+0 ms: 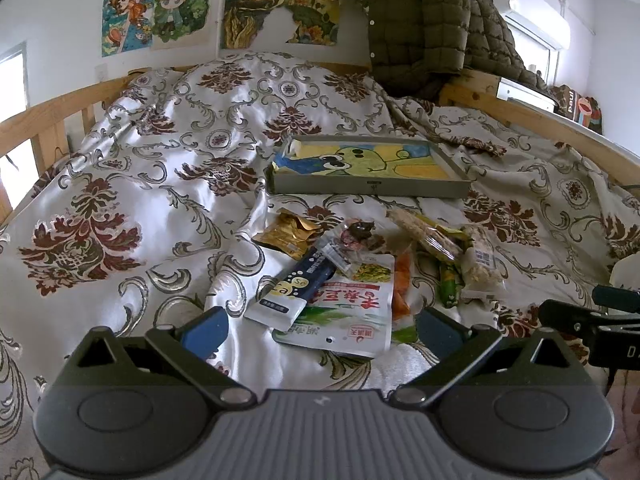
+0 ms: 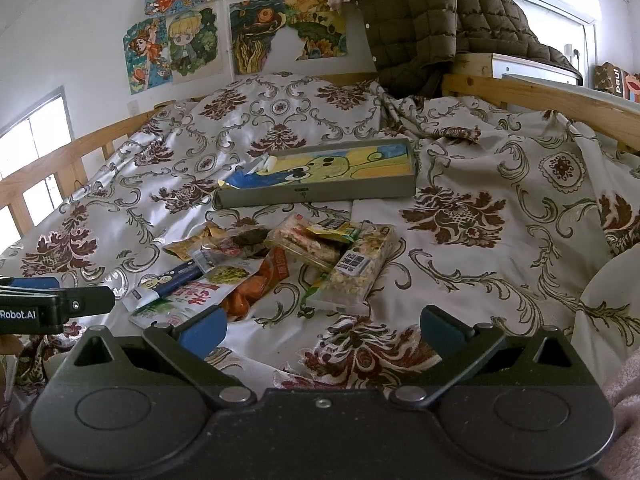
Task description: Organize snacks
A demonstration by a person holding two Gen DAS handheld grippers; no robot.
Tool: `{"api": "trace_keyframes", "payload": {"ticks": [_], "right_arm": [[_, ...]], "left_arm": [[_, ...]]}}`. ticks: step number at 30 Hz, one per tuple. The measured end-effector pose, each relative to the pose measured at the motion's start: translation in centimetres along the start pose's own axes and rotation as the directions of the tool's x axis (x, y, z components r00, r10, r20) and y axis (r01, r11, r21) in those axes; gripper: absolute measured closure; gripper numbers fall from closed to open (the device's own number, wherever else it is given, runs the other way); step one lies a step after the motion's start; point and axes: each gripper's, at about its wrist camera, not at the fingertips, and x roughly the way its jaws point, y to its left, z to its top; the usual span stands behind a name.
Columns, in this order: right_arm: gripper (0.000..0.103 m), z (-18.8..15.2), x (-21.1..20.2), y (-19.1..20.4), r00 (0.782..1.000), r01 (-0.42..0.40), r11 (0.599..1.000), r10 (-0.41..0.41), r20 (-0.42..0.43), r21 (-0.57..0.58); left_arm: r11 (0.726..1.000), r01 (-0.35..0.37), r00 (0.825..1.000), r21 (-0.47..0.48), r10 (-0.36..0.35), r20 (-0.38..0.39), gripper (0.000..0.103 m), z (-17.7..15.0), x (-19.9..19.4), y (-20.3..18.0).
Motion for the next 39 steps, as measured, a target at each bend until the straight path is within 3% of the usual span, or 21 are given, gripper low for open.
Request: {"api": "trace_keyframes", "payload": {"ticks": [39], "right_arm": [[0.0, -0.03, 0.12, 0.08, 1.0, -0.001, 1.0, 0.001, -0.007, -0.002]], "left_arm": [[1.0, 0.004, 1.0, -0.008, -0.004, -0.003, 0.0, -0.13, -0.01, 0.14]]}}
